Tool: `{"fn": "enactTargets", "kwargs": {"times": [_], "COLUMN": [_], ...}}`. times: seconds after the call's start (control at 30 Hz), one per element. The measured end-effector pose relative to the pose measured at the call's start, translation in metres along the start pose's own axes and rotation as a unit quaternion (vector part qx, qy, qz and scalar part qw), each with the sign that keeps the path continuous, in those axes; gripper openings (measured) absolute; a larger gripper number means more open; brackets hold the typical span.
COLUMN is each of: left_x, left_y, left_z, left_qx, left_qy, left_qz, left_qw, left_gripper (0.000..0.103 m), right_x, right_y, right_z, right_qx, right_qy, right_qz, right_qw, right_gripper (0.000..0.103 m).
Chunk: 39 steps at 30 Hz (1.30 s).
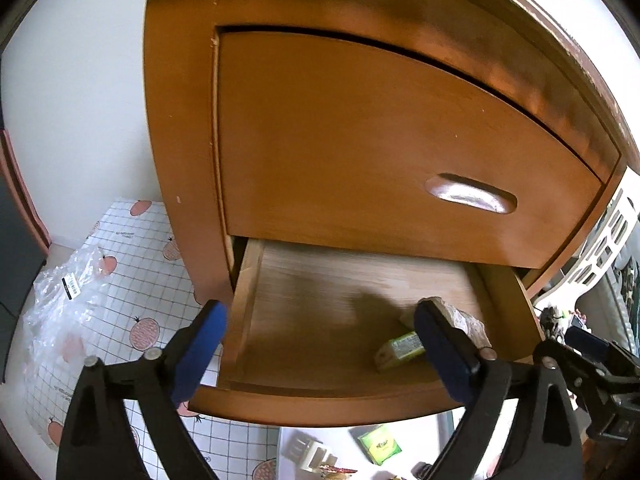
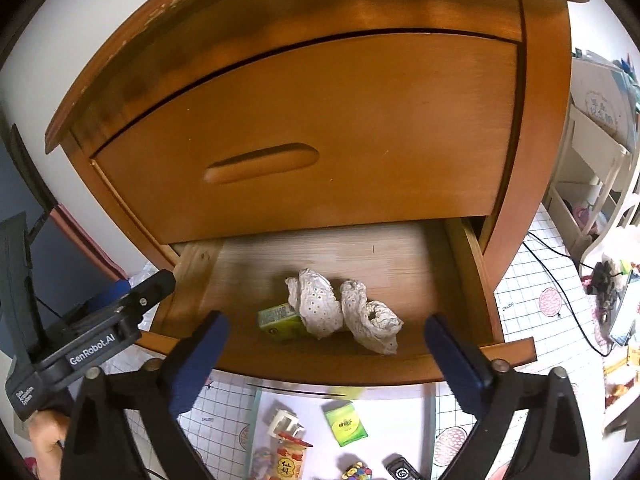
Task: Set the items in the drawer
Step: 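Withdraw both tools from the drawer back over the white tray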
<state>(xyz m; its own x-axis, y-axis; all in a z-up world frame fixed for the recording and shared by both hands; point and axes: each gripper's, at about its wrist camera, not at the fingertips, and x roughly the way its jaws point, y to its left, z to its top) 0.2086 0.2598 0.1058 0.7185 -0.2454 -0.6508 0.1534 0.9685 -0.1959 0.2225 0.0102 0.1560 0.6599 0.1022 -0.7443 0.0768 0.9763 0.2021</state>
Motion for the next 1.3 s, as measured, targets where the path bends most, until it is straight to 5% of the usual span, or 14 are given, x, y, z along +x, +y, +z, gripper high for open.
{"fn": "enactTargets", "kwargs": {"times": [0.37,0.63,0.8,1.03,1.3], "left_x": [-0.023,-0.052,-0.047,-0.013,0.036], "left_y": [0.006,0.017,0.018,0.029,0.032], "left_z": [-0.023,-0.074,-0.107,-0.148,-0.212], "left_qx": [-0.001,-0.007,0.011,0.006,0.05], "left_qy": [-0.043,-0.067,-0.031,0.068,0.193], "left_qz": [-0.01,-0.045,-0.059,-0.048,-0.024], "left_qw": [0.999,0.9967,0.9978,0.9965,0.9795], "left_gripper": [0.102,0.102,0.102,0.102,0.102], "right_x": [-0.009,-0.028,-0.018,0.013,0.062], "right_y": [0.0,-0.002,-0.008,-0.019,-0.03], "right_z": [-0.017,-0.069,-0.11,-0.161,-0.209], "right_qx": [-0.001,-0.037,-0.03,0.014,0.051], "right_qy": [-0.017,-0.045,-0.004,0.062,0.175], "right_qz": [0.005,0.007,0.011,0.021,0.014], "right_qw": [1.0,0.998,0.999,0.998,0.983], "right_gripper": [0.103,0.103,0.103,0.103,0.103]}}
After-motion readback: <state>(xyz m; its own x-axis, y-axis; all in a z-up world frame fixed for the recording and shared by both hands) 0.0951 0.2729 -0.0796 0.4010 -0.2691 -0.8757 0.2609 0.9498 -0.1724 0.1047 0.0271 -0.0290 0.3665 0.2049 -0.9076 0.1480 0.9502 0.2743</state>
